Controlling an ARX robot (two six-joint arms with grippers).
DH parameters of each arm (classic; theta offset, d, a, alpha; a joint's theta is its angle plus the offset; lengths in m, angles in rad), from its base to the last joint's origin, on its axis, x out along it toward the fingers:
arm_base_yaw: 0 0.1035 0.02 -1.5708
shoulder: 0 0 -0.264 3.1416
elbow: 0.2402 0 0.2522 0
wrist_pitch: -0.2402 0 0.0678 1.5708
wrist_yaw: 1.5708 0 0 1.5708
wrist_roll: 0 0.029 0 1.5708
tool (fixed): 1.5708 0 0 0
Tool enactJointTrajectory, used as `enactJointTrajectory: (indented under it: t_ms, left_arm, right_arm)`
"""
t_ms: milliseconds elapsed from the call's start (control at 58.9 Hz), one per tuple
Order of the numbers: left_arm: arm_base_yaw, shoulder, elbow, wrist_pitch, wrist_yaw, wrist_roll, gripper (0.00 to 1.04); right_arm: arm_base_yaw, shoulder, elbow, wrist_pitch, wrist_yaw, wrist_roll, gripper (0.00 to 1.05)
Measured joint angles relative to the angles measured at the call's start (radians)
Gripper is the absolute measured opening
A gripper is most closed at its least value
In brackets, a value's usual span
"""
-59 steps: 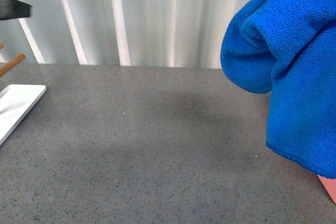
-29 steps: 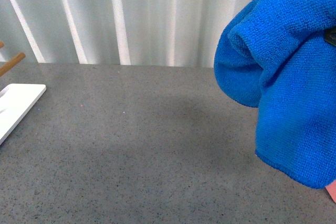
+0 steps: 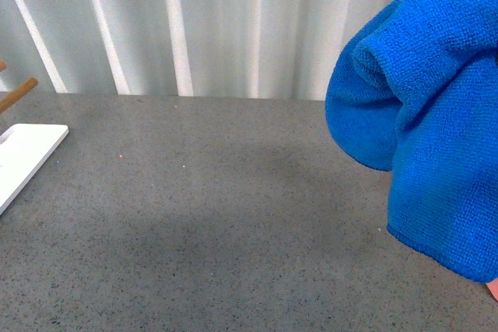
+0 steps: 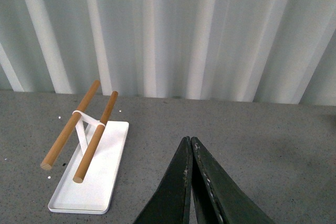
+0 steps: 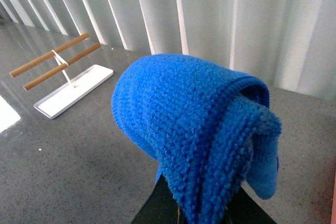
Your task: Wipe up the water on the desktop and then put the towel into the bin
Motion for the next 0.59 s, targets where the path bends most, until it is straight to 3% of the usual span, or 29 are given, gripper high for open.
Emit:
enactJointTrajectory:
  t_ms: [594]
  left_arm:
    - [0.000,-0.163,-0.099,-0.061,0.000,0.000,0.04]
  right_arm:
    - [0.040,-0.074,-0.005,-0.089,0.046,-0.045,0.04]
